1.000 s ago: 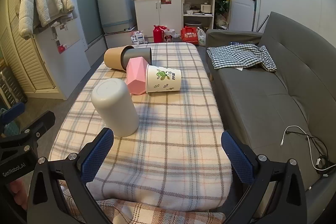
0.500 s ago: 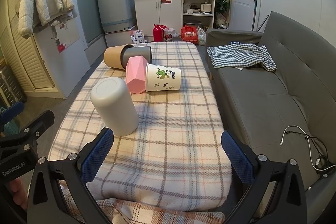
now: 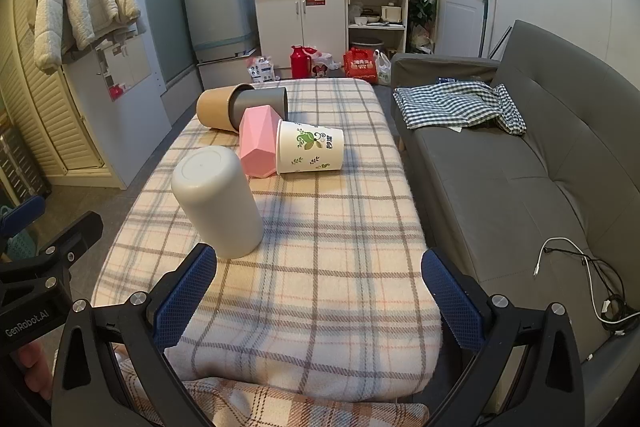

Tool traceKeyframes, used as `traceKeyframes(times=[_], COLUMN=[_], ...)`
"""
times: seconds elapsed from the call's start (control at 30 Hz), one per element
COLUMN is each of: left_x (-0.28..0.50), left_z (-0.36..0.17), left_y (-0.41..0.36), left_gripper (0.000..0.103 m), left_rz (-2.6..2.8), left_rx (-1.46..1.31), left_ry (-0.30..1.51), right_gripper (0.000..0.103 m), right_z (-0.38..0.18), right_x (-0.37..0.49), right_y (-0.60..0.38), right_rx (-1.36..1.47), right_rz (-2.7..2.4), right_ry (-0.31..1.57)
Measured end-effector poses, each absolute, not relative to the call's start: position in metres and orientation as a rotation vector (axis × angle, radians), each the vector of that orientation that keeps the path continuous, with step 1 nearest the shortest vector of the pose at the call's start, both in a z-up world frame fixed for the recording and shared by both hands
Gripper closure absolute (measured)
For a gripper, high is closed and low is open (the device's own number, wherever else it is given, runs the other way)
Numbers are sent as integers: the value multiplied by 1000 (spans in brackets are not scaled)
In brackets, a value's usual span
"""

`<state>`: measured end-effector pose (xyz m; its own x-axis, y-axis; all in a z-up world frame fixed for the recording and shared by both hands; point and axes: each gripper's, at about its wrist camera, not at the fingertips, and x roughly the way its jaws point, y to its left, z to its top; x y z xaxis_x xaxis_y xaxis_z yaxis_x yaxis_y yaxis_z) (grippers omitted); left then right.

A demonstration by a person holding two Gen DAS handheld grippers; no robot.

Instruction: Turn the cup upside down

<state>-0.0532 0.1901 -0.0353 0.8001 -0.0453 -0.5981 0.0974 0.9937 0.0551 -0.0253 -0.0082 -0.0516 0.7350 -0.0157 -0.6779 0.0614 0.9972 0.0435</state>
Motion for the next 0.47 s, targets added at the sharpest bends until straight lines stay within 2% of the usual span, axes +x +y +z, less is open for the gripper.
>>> traceKeyframes(times=[0.47], left_x=[-54], left_z=[-38], left_y=[191], left_gripper=[0], left_rz=[-70], left_rx=[88], left_ry=[640], right_gripper=[0], right_z=[-54], right_x=[-26], right_y=[-7], right_rx=[67], right_rz=[-45], right_ry=[752])
